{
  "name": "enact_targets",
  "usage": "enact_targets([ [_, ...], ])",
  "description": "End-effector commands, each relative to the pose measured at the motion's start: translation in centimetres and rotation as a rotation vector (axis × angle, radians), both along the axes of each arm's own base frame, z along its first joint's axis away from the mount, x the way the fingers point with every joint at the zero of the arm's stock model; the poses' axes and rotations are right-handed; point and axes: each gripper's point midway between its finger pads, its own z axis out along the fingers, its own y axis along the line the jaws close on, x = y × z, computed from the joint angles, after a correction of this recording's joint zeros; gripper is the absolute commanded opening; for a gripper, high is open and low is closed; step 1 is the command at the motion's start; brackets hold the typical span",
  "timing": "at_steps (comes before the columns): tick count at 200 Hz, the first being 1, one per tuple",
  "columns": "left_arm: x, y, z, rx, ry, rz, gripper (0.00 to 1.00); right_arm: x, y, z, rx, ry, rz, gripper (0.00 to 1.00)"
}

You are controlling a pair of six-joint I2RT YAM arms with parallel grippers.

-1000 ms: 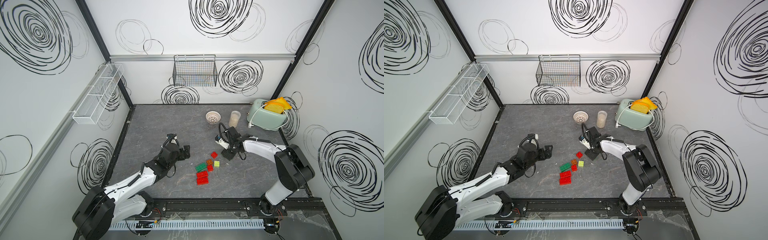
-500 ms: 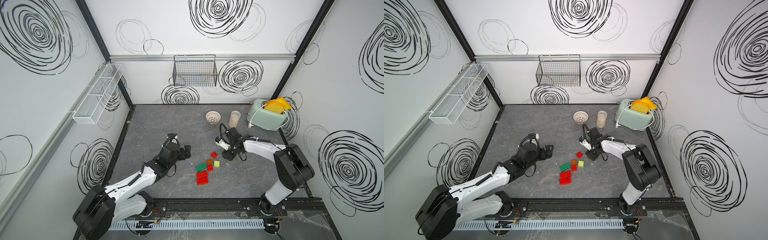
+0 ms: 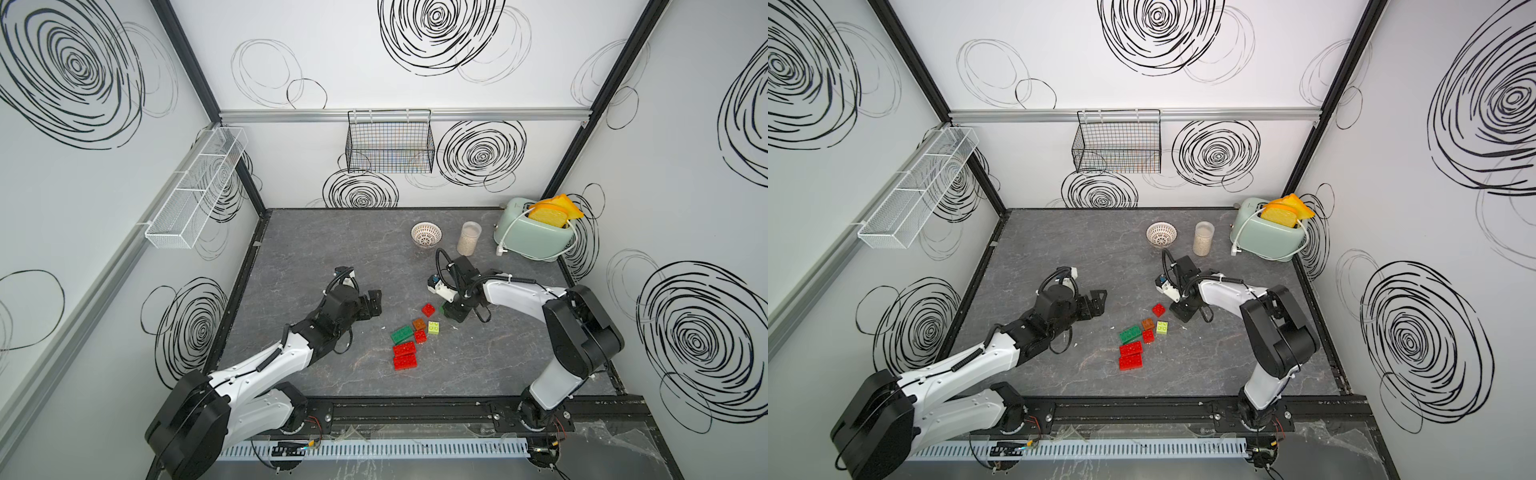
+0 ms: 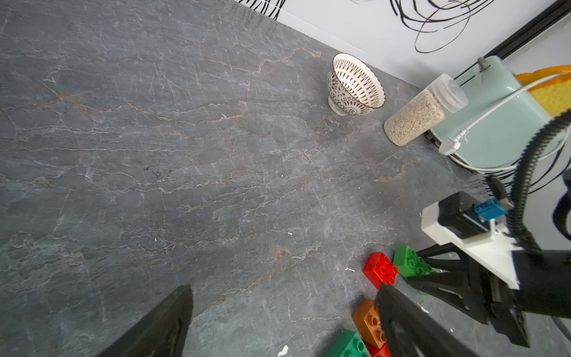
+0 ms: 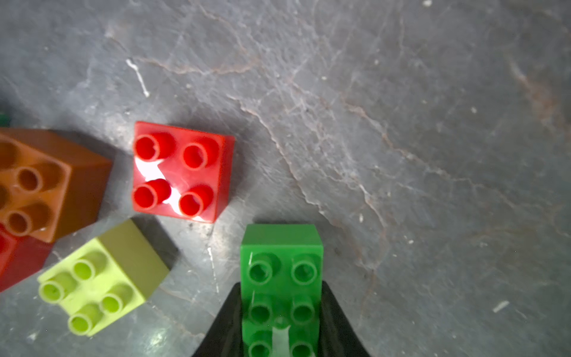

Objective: Assemble a heart with lego
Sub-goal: Move the lego brick at the center of the board.

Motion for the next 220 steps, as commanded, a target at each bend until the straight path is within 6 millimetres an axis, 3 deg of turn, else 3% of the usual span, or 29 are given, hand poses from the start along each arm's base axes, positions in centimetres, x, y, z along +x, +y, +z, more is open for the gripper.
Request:
enact_targets([
  [1, 1.1, -0.5, 1.6, -0.052, -0.033, 0.014, 0.97, -0.1, 1.0, 1.1, 0.017, 0.007, 0.026, 0.28],
  [30, 0.9, -0.4, 1.6, -0.062, -0.029, 0.018, 0.97, 0.4, 2.0, 0.8, 0.023, 0.031, 0.026, 0.28],
  [91, 0.1, 0.2, 0.0, -0.089, 0.02, 0.026, 0.97, 1.9, 6.4, 1.0, 0.064, 0.027, 0.069, 0.24],
  [128, -0.2, 0.5, -0.7, -0.1, 0.036, 0.024, 0.97, 3.4, 5.8, 2.6, 0.033, -0.033, 0.058, 0.23],
  [142, -0.3, 0.3, -1.1, -0.115, 0.048, 0.018, 0.97, 3.2, 5.5, 2.9, 0.023, -0.022, 0.063, 0.23],
  [181, -0.4, -0.4, -2.1, -0.152, 0.08, -0.003, 0.97, 1.2, 4.0, 1.4, -0.028, 0.05, 0.059, 0.24],
  [220, 0.0, -1.7, -2.4, -0.18, 0.1, -0.04, 0.97, 0.4, 4.3, 1.1, 0.013, 0.048, 0.066, 0.24],
])
